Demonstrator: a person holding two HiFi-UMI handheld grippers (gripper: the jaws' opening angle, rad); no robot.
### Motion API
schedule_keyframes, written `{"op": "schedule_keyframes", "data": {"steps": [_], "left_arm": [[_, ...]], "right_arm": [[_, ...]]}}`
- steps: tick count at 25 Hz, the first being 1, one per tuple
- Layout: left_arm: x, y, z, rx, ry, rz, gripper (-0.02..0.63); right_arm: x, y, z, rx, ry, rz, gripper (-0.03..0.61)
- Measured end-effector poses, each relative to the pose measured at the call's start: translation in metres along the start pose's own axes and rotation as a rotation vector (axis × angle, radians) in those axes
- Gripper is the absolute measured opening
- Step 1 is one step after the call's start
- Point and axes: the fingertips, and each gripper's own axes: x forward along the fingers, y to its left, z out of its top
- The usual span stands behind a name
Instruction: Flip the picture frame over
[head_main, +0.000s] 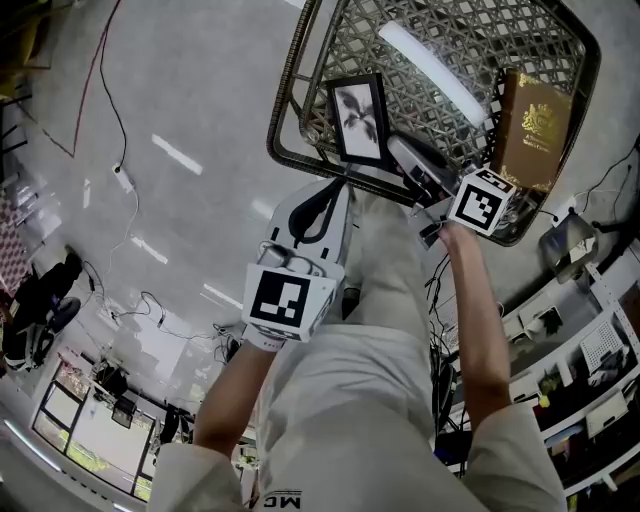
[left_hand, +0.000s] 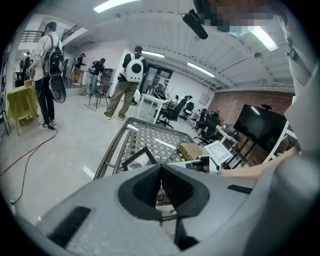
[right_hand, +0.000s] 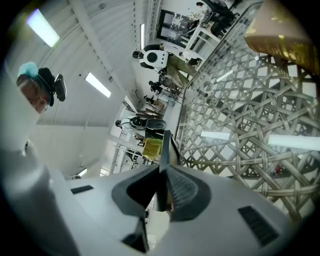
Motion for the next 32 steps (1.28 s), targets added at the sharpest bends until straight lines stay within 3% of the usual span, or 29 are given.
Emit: {"op": "schedule_keyframes", "data": {"steps": [19, 32], "left_arm": [[-0.009, 0.010, 0.001, -0.010, -0.015, 0.011, 0.025], [-0.044, 0.009, 0.038, 0.004, -0.094, 0.006, 0.025]], "right_arm": [[0.008, -0.015, 0.003, -0.083, -0.028, -0.173, 0.063], [-0.021, 0.052, 0.006, -0.507, 0.024, -0.430, 0.033]]}}
